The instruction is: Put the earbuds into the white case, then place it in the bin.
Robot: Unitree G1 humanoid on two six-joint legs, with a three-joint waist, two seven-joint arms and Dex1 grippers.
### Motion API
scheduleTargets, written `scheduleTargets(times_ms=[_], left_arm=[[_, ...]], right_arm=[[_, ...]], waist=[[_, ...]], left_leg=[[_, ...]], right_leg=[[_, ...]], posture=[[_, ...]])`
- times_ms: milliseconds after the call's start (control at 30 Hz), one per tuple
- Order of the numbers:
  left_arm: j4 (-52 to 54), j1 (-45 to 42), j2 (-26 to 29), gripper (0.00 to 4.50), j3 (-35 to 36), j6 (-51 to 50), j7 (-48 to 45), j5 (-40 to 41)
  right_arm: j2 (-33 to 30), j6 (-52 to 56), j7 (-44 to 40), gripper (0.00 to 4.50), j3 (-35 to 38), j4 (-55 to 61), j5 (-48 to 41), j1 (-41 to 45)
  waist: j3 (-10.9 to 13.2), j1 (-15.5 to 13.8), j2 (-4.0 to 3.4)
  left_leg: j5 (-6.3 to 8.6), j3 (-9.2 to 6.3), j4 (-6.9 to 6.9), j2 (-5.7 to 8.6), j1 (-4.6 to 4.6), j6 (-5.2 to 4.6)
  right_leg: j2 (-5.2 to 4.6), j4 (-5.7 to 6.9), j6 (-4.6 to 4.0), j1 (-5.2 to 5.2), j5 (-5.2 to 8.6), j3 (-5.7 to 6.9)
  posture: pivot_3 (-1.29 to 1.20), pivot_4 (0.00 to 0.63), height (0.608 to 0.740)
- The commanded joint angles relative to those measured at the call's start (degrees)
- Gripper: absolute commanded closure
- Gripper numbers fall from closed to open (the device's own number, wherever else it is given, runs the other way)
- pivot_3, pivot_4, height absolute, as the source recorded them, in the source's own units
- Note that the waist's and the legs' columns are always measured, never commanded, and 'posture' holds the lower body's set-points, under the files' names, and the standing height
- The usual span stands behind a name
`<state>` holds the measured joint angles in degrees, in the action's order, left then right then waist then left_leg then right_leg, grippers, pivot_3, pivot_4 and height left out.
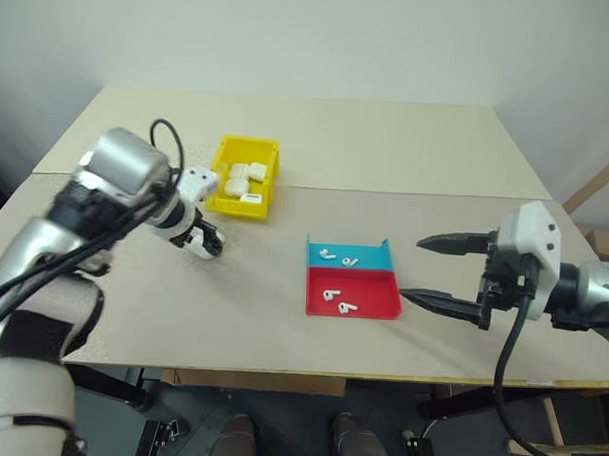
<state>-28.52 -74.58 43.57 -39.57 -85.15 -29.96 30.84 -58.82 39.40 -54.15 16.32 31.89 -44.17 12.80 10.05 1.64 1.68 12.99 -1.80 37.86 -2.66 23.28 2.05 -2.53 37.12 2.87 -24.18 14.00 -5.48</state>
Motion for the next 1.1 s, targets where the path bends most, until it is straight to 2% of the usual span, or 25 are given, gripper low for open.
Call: scheduleTargets(times_ms=[33, 200, 367, 633, 1100], left_arm=[[-6.53, -3.54, -1.37, 0.00, -3.26, 5.14, -6.57, -6.85], [-16.10, -5.07, -6.33, 0.00, -4.47, 12.29, -11.58, -14.49], [-21.29, -5.71, -8.91, 0.00, -4.78, 14.76, -16.27, -20.71], [-31.08, -4.99, -13.19, 0.00, -1.49, 20.78, -17.80, -27.58], [-32.07, -4.39, -13.66, 0.00, -0.23, 20.72, -24.63, -34.72]], right_arm=[[-1.36, 0.70, -0.68, 0.03, 1.70, 0.41, -1.40, 1.51], [-2.12, 1.97, -0.50, 0.03, 2.42, 0.84, -1.93, 1.70], [-2.24, 2.78, 0.41, 0.03, 4.00, 2.13, -2.60, 0.61], [-1.84, 3.26, 2.00, 0.03, 5.68, 3.74, -3.39, -1.40], [-1.26, 3.58, 3.31, 0.03, 6.53, 5.06, -3.87, -2.56]], waist=[[0.00, 0.12, 0.00], [0.01, 0.00, 0.01], [0.02, -0.06, 0.03], [0.02, -0.31, 0.03], [0.01, -0.41, 0.03]], left_leg=[[0.00, 0.00, 0.00, 0.01, 0.00, 0.00], [0.00, 0.00, 0.00, 0.01, 0.02, -0.01], [0.00, -0.01, 0.01, 0.02, 0.07, -0.01], [0.00, -0.01, 0.02, 0.02, 0.05, -0.01], [0.01, -0.01, 0.02, 0.02, 0.02, -0.02]], right_leg=[[0.00, 0.00, 0.00, -0.01, 0.00, -0.01], [-0.02, -0.01, 0.01, 0.00, 0.01, -0.01], [-0.01, -0.01, 0.01, -0.03, 0.00, -0.01], [-0.02, 0.00, 0.02, 0.00, 0.00, -0.01], [-0.02, 0.01, 0.03, 0.03, 0.00, -0.02]], posture=[[0.00, 0.150, 0.740], [0.00, 0.150, 0.740], [0.00, 0.150, 0.740], [0.00, 0.150, 0.740], [0.00, 0.150, 0.740]])
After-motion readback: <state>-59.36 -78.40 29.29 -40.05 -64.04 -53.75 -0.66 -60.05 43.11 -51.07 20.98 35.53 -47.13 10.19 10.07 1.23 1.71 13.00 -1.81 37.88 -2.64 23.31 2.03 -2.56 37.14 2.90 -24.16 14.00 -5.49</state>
